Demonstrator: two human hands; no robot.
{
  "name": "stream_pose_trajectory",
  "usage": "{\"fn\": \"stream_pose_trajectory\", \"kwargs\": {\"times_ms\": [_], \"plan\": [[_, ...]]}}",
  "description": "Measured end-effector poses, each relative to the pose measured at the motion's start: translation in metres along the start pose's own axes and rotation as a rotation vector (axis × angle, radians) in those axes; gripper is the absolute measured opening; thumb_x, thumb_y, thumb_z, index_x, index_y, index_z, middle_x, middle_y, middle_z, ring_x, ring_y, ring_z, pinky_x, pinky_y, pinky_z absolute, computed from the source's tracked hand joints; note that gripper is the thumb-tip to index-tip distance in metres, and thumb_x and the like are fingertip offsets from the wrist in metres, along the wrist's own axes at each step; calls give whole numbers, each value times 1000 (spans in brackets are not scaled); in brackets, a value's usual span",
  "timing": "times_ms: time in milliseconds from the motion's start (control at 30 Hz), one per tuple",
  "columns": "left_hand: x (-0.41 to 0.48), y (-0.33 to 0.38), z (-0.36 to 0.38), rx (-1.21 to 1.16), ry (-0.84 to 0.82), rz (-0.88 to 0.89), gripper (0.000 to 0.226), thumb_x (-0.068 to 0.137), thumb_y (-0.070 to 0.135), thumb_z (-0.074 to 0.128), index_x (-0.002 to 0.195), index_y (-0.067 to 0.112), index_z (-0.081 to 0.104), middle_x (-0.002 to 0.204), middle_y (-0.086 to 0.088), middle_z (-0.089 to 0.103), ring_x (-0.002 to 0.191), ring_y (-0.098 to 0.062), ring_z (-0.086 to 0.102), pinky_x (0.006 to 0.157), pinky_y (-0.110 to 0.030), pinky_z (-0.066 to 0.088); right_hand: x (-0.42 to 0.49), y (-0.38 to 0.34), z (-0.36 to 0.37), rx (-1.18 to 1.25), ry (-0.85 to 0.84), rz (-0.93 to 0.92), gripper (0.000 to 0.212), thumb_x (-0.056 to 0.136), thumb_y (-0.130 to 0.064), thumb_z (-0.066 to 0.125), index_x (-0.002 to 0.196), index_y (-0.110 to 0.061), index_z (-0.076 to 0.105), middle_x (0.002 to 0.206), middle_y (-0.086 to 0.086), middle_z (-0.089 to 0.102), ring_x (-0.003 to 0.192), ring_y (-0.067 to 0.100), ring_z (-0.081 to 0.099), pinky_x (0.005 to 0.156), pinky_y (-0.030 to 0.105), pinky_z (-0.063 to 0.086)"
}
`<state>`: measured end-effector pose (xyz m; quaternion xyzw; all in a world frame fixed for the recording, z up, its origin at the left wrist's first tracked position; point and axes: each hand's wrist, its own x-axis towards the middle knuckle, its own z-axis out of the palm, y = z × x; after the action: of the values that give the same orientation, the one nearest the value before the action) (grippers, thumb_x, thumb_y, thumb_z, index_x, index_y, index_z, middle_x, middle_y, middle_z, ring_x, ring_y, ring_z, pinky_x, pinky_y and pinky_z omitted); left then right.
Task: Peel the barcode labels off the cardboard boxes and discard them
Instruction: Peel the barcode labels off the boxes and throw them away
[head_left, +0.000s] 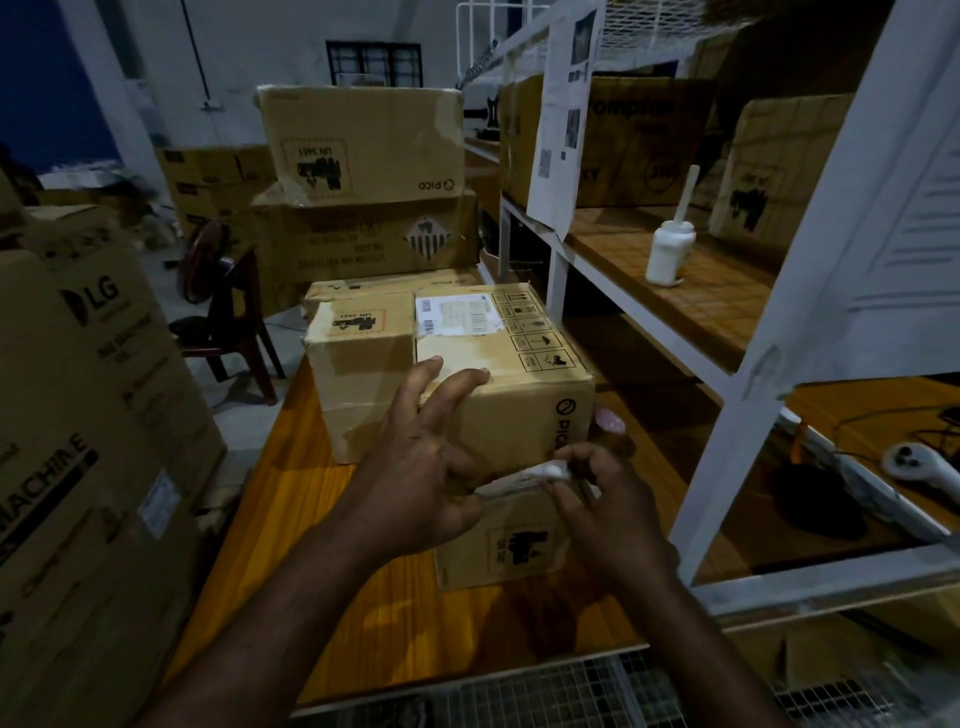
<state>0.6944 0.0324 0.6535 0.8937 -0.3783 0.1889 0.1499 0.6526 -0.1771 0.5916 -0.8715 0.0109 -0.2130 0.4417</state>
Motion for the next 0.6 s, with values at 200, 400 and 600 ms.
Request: {"fn": "stream_pose_trajectory", "kwargs": {"times_ms": [200,400,600], "plan": [[-2,-2,0,-1,-24,-6,9,65,42,79,70,35,76,160,10,14,148,-30,-1,106,-53,34,-7,15,-1,-154,26,-182,13,88,-32,59,84,-38,48,88,-21,48,87,-2,48,67,17,34],[-3,-6,-3,-74,-59,-9,8,67,41,80,72,36,76,159,19,6,149,-21,-11,109,-49,30,-15,15,-1,-149,57,-316,8,83,-34,54,88,-32,48,95,-9,51,90,13,53,68,33,48],[-2,-8,-6,-110,-85,16,8,67,39,80,69,34,75,159,22,6,149,-16,-14,110,-47,26,-22,9,-4,-55,-50,-192,19,83,-24,61,82,-37,48,87,-14,57,82,5,57,63,37,51]]}}
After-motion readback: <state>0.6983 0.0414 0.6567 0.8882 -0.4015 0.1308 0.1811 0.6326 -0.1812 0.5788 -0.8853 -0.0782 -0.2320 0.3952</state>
